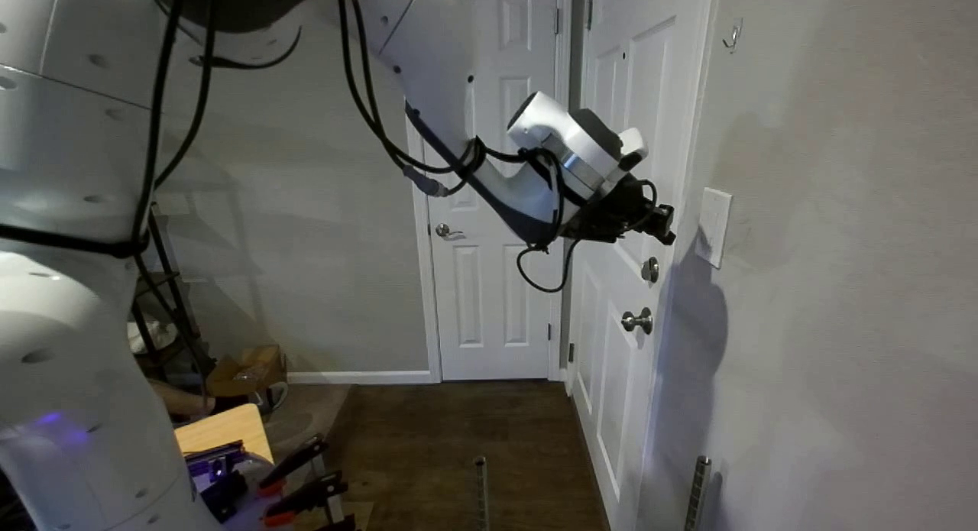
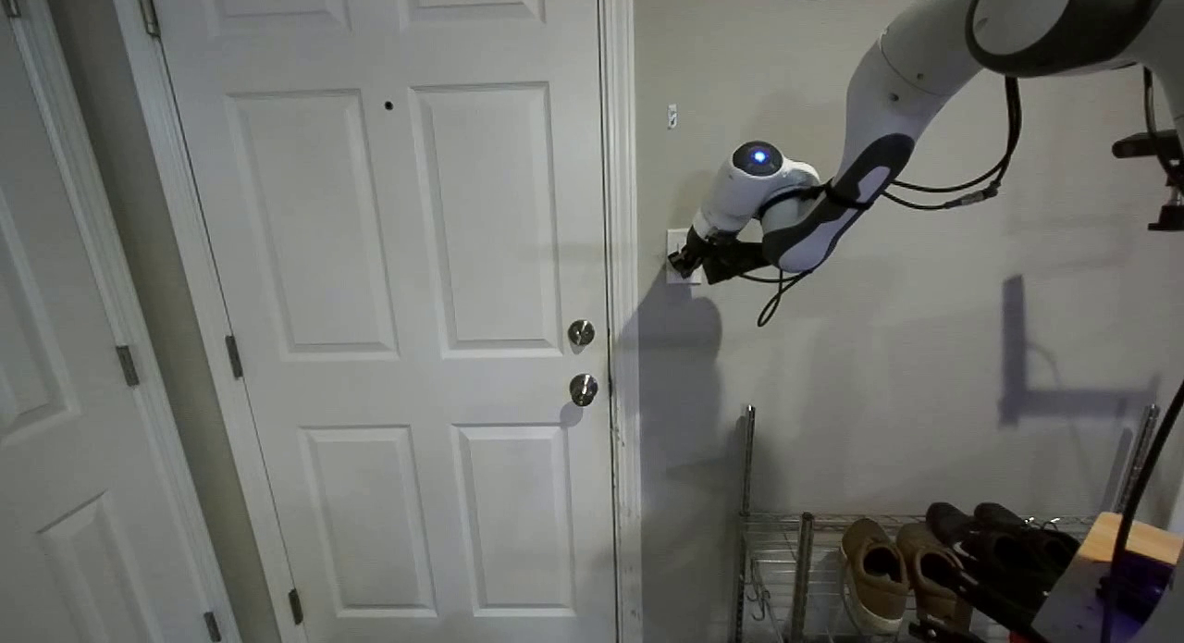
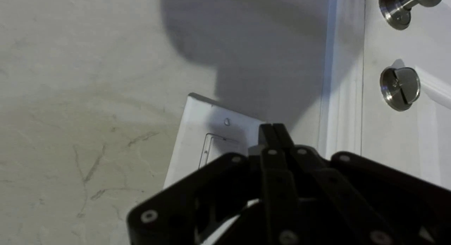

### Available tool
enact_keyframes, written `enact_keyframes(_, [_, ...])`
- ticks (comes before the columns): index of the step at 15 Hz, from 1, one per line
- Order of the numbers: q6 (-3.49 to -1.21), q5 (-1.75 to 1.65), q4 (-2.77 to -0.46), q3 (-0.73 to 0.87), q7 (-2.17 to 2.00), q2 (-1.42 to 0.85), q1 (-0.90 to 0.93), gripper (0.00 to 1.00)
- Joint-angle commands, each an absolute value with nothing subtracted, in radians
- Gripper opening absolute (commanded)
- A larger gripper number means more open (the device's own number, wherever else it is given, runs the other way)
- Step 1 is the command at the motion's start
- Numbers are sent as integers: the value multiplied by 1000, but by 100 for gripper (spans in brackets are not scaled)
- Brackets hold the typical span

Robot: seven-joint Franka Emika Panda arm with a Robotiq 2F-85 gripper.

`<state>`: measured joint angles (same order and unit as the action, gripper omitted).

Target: Switch the light off

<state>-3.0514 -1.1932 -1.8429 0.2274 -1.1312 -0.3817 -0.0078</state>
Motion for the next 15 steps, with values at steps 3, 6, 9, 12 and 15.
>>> enact_keyframes(3, [-3020, -1204, -1781, 250, -1178, -421, 8, 4])
enact_keyframes(6, [-2995, -1190, -1758, 247, -1177, -443, 3, 4])
enact_keyframes(9, [-2983, -1176, -1745, 242, -1173, -456, -3, 4])
enact_keyframes(12, [-2972, -1177, -1731, 243, -1176, -465, -2, 4])
enact_keyframes(15, [-2967, -1189, -1711, 250, -1192, -469, 4, 4])
